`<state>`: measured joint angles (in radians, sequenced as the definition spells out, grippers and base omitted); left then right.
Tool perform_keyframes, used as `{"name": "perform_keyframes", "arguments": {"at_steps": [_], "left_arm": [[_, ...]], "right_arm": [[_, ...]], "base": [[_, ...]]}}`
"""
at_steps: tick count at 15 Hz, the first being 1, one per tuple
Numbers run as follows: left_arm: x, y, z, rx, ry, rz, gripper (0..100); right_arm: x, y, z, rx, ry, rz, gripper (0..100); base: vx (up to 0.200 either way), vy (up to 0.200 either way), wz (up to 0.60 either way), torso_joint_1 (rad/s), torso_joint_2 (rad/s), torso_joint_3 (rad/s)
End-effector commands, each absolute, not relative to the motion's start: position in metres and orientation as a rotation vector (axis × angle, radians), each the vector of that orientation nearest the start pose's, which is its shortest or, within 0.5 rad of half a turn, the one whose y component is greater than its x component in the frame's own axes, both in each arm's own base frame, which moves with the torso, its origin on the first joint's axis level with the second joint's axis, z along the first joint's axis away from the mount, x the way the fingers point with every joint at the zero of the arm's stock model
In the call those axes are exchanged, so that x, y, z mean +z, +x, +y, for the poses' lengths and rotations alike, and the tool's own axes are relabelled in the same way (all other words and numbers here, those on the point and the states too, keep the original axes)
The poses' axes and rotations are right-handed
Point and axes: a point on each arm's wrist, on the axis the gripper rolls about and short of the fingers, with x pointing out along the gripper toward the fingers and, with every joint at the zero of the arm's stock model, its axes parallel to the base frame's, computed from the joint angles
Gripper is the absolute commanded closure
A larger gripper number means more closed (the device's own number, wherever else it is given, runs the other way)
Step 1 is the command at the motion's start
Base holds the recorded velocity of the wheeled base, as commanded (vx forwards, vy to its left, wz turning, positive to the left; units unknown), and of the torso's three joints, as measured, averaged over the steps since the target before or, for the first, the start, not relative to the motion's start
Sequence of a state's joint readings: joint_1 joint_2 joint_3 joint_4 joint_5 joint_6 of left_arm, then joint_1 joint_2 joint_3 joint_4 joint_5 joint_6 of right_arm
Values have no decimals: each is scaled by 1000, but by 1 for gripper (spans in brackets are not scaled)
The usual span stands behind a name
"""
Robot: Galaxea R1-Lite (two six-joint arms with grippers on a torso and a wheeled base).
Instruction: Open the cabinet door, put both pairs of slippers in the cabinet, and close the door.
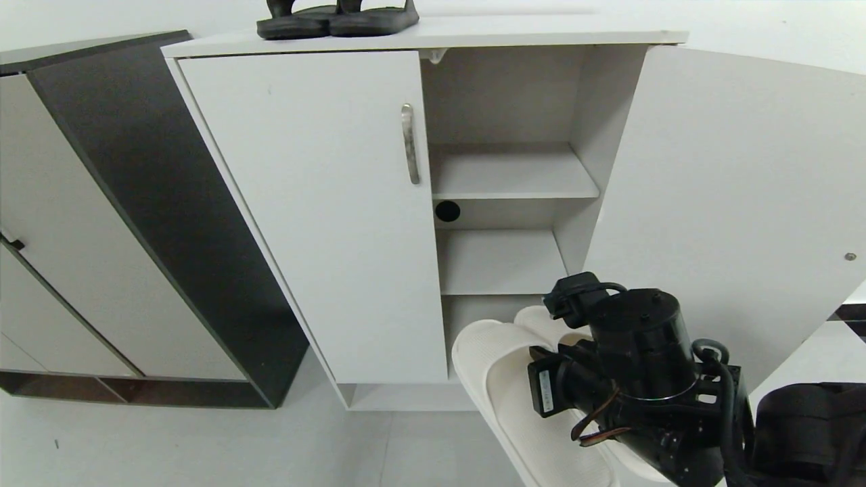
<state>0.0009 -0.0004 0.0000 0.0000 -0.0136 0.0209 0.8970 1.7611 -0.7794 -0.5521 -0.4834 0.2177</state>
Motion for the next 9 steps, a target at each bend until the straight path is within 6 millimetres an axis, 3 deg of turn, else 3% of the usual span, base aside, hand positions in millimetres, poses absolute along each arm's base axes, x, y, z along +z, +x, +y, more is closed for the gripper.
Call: {"name": "perform_keyframes", "arguments": {"at_steps": [1, 4, 9], "left_arm": [[76, -23, 0, -12, 21, 1, 100], [76, -23, 0, -12, 23, 1, 100], [76, -23, 0, -12, 25, 1, 100]], "right_arm": [[137, 211, 246, 331, -74, 393, 100], [119, 232, 261, 230, -50, 405, 100], [98, 258, 267, 131, -21, 362, 100]], "base": [[0, 0, 0, 2, 7, -203], [0, 0, 0, 4, 2, -194], [0, 0, 0, 6, 0, -194]]}}
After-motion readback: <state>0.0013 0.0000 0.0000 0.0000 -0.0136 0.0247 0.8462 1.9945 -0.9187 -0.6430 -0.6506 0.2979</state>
